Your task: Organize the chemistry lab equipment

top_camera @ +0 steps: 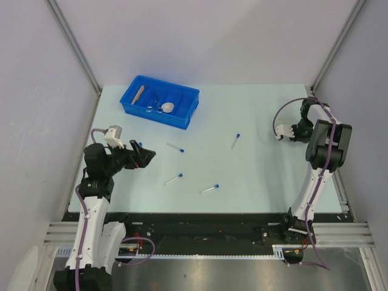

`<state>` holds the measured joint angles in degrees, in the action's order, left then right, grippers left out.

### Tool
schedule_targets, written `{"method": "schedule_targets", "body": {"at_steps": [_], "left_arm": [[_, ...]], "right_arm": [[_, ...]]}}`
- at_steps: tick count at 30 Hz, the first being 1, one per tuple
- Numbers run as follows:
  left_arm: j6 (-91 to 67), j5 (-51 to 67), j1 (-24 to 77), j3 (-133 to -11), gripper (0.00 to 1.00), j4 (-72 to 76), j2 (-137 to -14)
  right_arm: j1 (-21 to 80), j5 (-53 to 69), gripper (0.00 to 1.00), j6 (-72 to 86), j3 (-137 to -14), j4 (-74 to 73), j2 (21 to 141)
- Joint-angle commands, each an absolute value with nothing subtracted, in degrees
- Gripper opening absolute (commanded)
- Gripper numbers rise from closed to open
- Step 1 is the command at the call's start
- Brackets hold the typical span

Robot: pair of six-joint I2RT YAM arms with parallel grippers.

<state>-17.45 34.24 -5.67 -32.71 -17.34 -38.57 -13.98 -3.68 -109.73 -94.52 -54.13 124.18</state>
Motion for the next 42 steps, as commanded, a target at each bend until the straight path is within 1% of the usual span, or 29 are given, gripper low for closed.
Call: {"method": "schedule_targets", "body": {"at_steps": [1,2,6,8,9,13,16,17,19,23,25,26,28,30,32,33,34,37,39,42], "left_arm": [[-16.2,38.3,-5.4,-32.7,1.00,-14.3,-38.4],[-16.7,41.6,-5.3,-32.3,1.00,-13.4,-38.8],[-20.7,50.5,-5.4,-30.9,1.00,-8.8,-43.5],[-24.8,55.0,-5.4,-30.2,1.00,-6.6,-45.7],[-29.3,56.6,-5.4,-28.2,1.00,-2.8,-46.1],[-39.4,59.5,-4.0,-23.8,1.00,5.2,-46.7],[-43.6,56.5,-0.5,-23.5,1.00,7.1,-45.9],[-45.3,55.7,4.2,-23.5,1.00,8.3,-46.2],[-50.9,53.7,10.0,-23.7,1.00,13.7,-47.5],[-59.1,50.3,19.8,-25.6,1.00,24.2,-55.3],[-60.5,48.3,25.3,-27.1,1.00,26.4,-60.2],[-61.3,47.9,27.1,-29.2,1.00,27.8,-61.9],[-62.0,46.4,32.2,-31.6,1.00,28.8,-67.1],[-63.6,46.0,35.4,-34.9,1.00,30.7,-70.7],[-66.3,45.6,39.3,-36.9,1.00,34.1,-75.7],[-67.4,45.6,40.4,-37.3,0.99,35.8,-77.2],[-68.6,45.5,42.3,-37.4,0.95,39.9,-79.7],[-72.6,45.1,45.5,-38.4,0.88,44.0,-83.9],[-72.9,44.5,47.6,-39.0,0.84,43.9,-86.3],[-73.2,43.6,50.2,-40.5,0.74,43.5,-89.4]], "right_arm": [[-13.3,-0.6,0.10,-111.1,-93.9,-56.8,119.4],[-13.1,1.8,0.10,-111.4,-93.2,-57.0,118.3],[-11.3,5.3,0.06,-113.0,-88.3,-56.6,111.5],[-9.7,7.5,0.04,-112.9,-85.1,-56.6,107.2],[-9.2,8.3,0.02,-112.8,-84.1,-56.8,105.9],[-5.2,12.8,0.00,-112.1,-79.0,-59.0,97.1],[-1.9,14.9,0.00,-112.4,-76.1,-62.1,92.0],[0.5,15.2,0.00,-112.5,-74.3,-62.8,88.5],[4.3,15.6,0.00,-113.1,-72.2,-64.7,84.9],[15.5,16.0,0.00,-112.7,-68.7,-67.7,76.1],[19.9,16.6,0.00,-110.8,-68.6,-69.5,73.9],[24.6,16.5,0.00,-110.2,-68.3,-70.0,71.8],[29.0,15.7,0.00,-108.6,-67.9,-70.0,70.0],[35.1,14.7,0.00,-106.0,-67.6,-69.4,68.1],[38.3,14.2,0.00,-103.3,-67.6,-69.1,67.4],[40.9,13.8,0.00,-102.5,-67.5,-68.9,67.1],[41.7,13.8,0.00,-102.1,-67.4,-68.9,66.8],[43.9,13.2,0.00,-101.4,-66.7,-68.5,66.3],[44.4,12.7,0.00,-101.3,-66.5,-67.9,66.3],[44.6,12.2,0.00,-101.3,-66.3,-67.2,66.4]]}}
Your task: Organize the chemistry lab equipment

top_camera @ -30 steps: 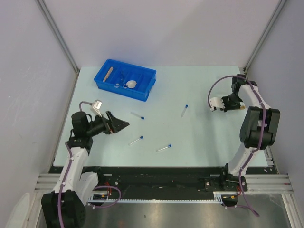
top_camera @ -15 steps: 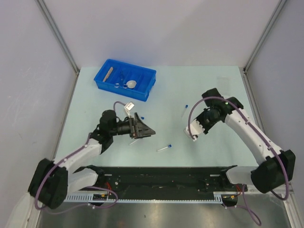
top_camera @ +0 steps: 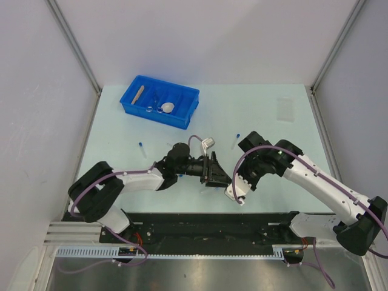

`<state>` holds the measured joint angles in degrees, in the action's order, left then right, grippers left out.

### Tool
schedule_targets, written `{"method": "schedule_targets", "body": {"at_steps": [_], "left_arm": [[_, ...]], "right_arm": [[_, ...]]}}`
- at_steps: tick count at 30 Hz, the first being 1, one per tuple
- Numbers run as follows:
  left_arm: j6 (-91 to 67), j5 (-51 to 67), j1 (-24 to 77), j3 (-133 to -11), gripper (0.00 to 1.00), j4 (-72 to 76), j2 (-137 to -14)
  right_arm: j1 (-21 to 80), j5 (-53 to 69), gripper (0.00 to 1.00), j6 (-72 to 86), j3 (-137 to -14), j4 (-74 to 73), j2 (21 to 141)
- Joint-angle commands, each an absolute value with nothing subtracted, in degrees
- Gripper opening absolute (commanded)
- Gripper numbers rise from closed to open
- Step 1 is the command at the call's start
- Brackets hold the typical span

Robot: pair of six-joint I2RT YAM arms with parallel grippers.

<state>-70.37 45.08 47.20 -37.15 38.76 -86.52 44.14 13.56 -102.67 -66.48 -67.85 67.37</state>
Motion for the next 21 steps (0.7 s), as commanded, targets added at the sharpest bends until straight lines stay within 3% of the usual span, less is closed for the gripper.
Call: {"method": "schedule_targets", "body": {"at_steps": [1,8,11,12,13,15,21], "left_arm": [[-73.5,43.5,50.5,-41.1,0.65,43.4,-90.1],[-71.4,41.6,51.6,-42.4,0.36,39.5,-91.8],[-69.2,41.9,51.5,-43.6,0.21,36.5,-92.0],[-69.0,42.7,51.5,-43.6,0.11,36.8,-92.2],[-68.8,43.4,51.6,-43.7,0.06,37.3,-92.4],[-68.4,45.5,51.6,-43.5,0.00,38.8,-93.0],[-64.3,45.4,51.0,-40.4,0.01,37.6,-90.3]], "right_arm": [[44.6,12.2,0.00,-101.3,-66.1,-67.0,66.5],[44.8,12.0,0.00,-101.0,-64.3,-66.2,65.4],[44.8,12.3,0.00,-101.0,-63.4,-66.1,65.0],[44.8,12.5,0.00,-100.8,-63.2,-65.9,64.9],[44.8,12.7,0.00,-100.6,-63.1,-65.9,64.9],[44.7,12.9,0.00,-99.9,-62.9,-65.2,64.7],[43.9,15.1,0.08,-96.9,-62.9,-63.6,63.6]]}}
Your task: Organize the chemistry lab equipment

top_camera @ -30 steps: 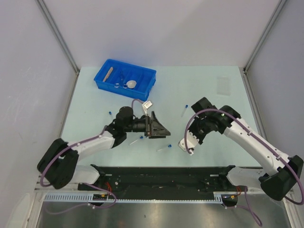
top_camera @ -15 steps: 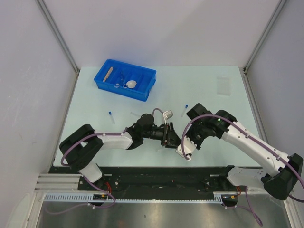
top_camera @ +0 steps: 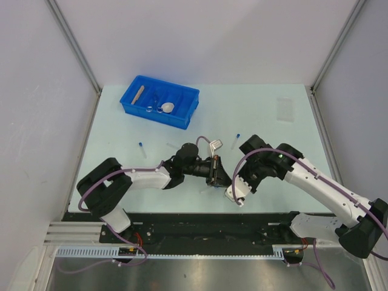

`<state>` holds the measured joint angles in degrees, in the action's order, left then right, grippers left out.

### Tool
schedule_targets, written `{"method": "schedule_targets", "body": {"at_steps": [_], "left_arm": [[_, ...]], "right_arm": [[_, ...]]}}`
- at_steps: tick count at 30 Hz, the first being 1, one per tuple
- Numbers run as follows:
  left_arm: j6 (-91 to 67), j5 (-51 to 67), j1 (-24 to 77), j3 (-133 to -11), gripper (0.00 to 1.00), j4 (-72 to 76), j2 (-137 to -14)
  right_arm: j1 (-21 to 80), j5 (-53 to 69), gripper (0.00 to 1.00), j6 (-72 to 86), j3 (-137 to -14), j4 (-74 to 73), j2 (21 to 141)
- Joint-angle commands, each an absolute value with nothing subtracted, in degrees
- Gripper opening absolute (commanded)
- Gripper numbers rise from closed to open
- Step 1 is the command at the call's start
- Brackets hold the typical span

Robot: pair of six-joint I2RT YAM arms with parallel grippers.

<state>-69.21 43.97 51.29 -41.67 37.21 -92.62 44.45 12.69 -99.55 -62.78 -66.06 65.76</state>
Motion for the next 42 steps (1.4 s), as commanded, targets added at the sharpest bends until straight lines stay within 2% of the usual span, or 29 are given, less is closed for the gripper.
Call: {"method": "schedule_targets", "body": {"at_steps": [1,2,5,6,9,15,17,21,25,29,33,38,42], "left_arm": [[-63.4,44.7,50.8,-40.1,0.00,36.7,-89.6],[-62.7,44.4,50.3,-39.6,0.00,35.8,-88.2],[-61.1,43.3,48.3,-37.4,0.00,33.9,-85.0],[-60.6,43.1,47.6,-36.2,0.00,33.7,-84.2],[-59.0,42.3,44.7,-34.3,0.00,31.6,-80.7],[-53.7,40.4,36.8,-33.0,0.00,23.1,-73.8],[-51.8,38.9,32.1,-33.1,0.00,17.7,-70.5],[-41.2,29.5,23.7,-38.6,0.00,5.2,-66.4],[-33.2,26.8,14.9,-48.5,0.00,-4.8,-72.4],[-26.5,26.5,11.8,-59.3,0.00,-11.5,-80.9],[-20.9,27.0,11.2,-73.4,0.00,-19.3,-90.6],[-15.4,26.2,11.2,-85.5,0.00,-28.2,-102.6],[-13.5,25.1,11.2,-95.3,0.00,-32.8,-109.8]], "right_arm": [[43.7,16.1,0.14,-96.4,-62.9,-63.5,63.3],[43.4,16.7,0.18,-95.5,-63.0,-62.8,63.1],[42.2,19.5,0.36,-93.7,-63.0,-61.1,61.7],[41.5,20.2,0.47,-92.8,-63.0,-60.9,60.9],[40.4,23.4,0.64,-91.2,-63.0,-60.7,59.6],[35.9,32.8,0.77,-85.7,-63.0,-59.2,56.2],[32.5,35.1,0.80,-77.8,-62.9,-55.5,54.9],[27.3,36.7,0.99,-55.2,-60.6,-43.6,52.2],[23.2,35.7,1.00,-38.4,-57.0,-33.1,50.6],[17.9,39.5,1.00,-28.8,-57.0,-32.1,53.0],[11.6,45.7,1.00,-28.5,-57.2,-35.0,56.4],[4.4,51.1,1.00,-32.6,-59.5,-43.9,62.9],[-3.4,56.8,0.95,-35.2,-59.4,-45.6,66.8]]}}
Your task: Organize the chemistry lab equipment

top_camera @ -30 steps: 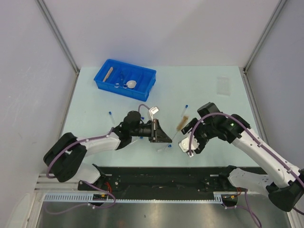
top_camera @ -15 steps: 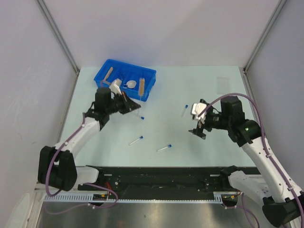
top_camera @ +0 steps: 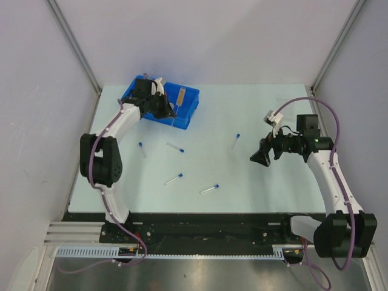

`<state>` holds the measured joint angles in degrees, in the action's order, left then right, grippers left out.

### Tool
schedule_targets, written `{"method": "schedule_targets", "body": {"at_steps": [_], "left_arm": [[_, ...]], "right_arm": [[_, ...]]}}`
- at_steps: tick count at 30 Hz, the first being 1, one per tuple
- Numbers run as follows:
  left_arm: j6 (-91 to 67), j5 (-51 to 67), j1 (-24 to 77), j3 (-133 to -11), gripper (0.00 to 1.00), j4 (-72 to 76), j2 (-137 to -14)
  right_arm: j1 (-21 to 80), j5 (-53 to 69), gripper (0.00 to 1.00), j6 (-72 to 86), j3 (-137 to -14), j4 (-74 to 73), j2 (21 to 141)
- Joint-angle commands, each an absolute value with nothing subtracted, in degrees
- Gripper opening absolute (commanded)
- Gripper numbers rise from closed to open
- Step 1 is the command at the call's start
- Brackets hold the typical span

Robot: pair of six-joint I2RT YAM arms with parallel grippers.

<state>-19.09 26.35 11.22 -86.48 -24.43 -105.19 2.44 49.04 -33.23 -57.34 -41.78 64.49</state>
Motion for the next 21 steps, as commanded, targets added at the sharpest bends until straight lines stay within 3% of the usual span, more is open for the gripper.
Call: {"method": "schedule_targets", "body": {"at_steps": [1,9,21], "left_arm": [[-13.4,25.3,11.2,-96.6,0.00,-34.0,-112.0],[-13.4,26.2,11.2,-104.6,0.00,-36.6,-119.6],[-13.6,26.5,12.0,-109.9,0.01,-39.2,-124.3]], "right_arm": [[-5.9,57.6,0.95,-35.4,-59.3,-45.6,67.7],[-13.4,63.1,1.00,-39.2,-57.5,-47.6,75.1],[-14.0,57.9,1.00,-39.0,-52.0,-41.2,71.7]]}}
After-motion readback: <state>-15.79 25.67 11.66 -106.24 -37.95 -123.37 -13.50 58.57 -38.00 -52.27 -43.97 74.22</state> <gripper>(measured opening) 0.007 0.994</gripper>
